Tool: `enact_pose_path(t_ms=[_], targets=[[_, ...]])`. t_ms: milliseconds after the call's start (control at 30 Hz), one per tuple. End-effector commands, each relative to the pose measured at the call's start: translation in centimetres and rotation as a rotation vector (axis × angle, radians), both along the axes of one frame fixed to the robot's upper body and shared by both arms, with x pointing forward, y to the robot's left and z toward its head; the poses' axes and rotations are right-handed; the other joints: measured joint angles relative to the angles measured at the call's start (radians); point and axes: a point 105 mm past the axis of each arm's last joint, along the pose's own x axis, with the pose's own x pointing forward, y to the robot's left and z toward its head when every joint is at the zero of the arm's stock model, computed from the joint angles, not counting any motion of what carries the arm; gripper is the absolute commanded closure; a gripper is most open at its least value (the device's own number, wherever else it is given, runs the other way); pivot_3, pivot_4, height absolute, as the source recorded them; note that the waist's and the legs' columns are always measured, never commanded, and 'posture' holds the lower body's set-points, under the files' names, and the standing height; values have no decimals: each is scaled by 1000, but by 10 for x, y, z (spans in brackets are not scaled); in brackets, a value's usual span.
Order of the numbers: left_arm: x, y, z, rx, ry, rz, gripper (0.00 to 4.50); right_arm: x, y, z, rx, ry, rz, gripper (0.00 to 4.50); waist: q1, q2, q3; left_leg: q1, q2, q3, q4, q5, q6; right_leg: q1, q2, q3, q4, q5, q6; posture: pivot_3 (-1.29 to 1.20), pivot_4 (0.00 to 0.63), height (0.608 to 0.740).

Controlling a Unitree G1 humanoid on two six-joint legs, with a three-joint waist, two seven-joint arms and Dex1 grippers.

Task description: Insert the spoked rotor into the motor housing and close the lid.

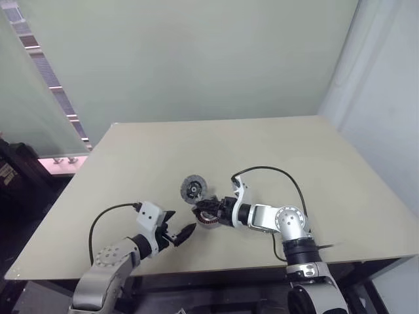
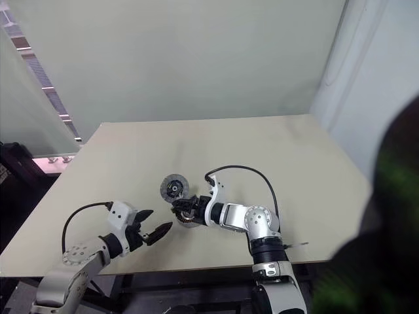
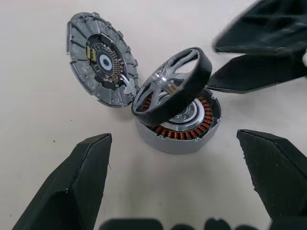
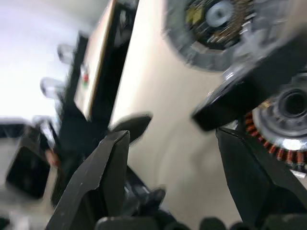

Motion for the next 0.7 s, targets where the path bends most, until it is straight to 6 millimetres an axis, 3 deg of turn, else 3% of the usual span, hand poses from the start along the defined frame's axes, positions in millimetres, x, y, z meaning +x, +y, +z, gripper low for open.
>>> enact_pose_path(t_ms=[33, 333, 600, 700], targets=[[5, -1, 9, 1, -44, -11, 0, -1, -7, 23, -35, -115, 64, 1372, 0, 0, 0, 0, 0, 0, 0, 0, 0, 0, 0, 0, 0, 0, 0, 0, 0, 740], [6, -1, 8, 0, -43, -20, 0, 6, -23, 27, -104, -234, 66, 1372, -1, 0, 0, -1, 1, 1, 0, 0, 0, -1, 0, -1, 0, 0, 0, 0, 0, 740], [6, 0, 7, 4, -40, -21, 0, -4, -21, 0, -306, -392, 174, 1372, 0, -1, 0, -1, 1, 1, 0, 0, 0, -1, 0, -1, -1, 0, 0, 0, 0, 740], [5, 3, 7, 10, -37, -17, 0, -4, -24, -3, -309, -429, 182, 1372, 0, -1, 0, -2, 0, 0, 1, 0, 0, -1, 0, 0, -1, 0, 0, 0, 0, 740]])
